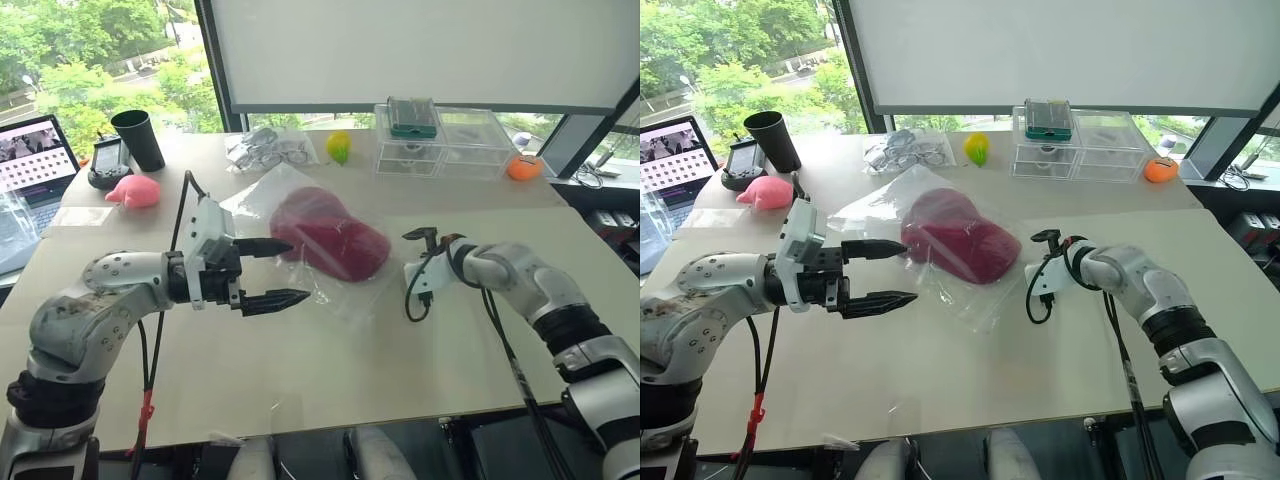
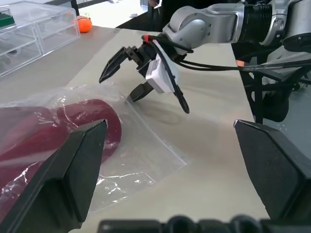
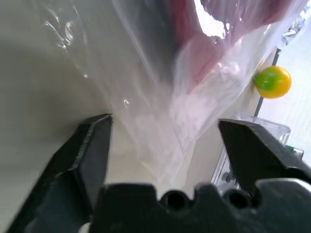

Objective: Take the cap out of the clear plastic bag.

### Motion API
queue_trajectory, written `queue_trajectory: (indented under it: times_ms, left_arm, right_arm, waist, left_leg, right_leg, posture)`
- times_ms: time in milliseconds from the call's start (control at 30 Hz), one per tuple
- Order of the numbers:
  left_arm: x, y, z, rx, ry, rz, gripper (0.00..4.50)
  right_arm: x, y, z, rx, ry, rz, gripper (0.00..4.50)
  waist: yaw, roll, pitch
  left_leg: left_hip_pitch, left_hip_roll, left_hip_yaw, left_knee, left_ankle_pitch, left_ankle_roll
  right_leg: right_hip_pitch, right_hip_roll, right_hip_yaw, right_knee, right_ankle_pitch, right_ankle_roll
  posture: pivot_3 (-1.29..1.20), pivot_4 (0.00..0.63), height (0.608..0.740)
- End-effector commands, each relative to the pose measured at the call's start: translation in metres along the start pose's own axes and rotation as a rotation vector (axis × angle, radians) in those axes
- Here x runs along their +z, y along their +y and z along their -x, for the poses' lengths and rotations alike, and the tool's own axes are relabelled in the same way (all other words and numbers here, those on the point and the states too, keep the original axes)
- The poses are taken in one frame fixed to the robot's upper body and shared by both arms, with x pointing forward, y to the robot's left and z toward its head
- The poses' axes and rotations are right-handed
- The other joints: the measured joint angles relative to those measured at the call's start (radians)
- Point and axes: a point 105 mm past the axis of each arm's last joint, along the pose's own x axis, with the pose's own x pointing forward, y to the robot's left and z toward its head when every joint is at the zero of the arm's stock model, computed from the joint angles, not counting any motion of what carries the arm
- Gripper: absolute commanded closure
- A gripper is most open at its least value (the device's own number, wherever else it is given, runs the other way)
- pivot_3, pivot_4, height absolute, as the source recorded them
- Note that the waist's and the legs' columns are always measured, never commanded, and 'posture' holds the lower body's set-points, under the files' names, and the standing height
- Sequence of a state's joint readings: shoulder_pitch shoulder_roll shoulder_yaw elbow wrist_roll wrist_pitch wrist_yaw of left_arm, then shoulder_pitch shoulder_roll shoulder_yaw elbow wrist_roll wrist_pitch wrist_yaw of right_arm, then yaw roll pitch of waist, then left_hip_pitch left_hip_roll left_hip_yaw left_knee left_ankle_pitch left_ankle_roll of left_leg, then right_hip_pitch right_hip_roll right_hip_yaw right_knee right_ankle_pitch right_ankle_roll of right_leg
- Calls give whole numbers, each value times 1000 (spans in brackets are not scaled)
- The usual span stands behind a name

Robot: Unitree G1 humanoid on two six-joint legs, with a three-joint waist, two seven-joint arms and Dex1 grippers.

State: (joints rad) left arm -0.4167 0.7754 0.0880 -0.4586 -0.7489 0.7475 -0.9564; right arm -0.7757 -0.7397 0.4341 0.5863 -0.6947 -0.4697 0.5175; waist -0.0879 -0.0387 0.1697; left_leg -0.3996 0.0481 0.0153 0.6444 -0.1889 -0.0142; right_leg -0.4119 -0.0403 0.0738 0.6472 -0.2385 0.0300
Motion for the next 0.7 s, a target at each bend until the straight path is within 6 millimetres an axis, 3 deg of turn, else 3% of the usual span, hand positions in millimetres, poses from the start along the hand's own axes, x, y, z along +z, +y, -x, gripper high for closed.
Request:
queue_trajectory:
  times_ms: [33,267,433,700]
  left_arm:
    - [7,-3,1,-2,-10,-27,0]
    - [6,-2,0,0,-6,-27,0]
    - [5,-2,-2,0,-4,-25,0]
    - [2,-2,-5,-8,-2,-23,0]
  right_arm:
    - [7,-3,-5,-20,-35,-6,2071]
    - [12,-2,-7,-20,-60,-19,4436]
    - [21,-2,-8,-32,-100,-84,4476]
    - [61,-9,5,48,-249,-447,4476]
  waist:
    - [-3,0,0]
    - [-7,0,0]
    - [-5,0,0]
    - [-3,0,0]
  left_leg:
    - [0,0,0,0,0,0]
    - [-1,0,0,-1,0,0]
    - [-6,0,-1,-1,0,0]
    - [-8,0,-1,-1,0,0]
  right_leg:
    - [0,0,0,0,0,0]
    - [-1,0,0,0,0,0]
    - [-6,0,0,0,2,-4]
    - [-8,0,0,0,2,-4]
  posture:
    - [0,150,740]
    - [0,150,740]
    - [0,150,740]
    - [0,150,740]
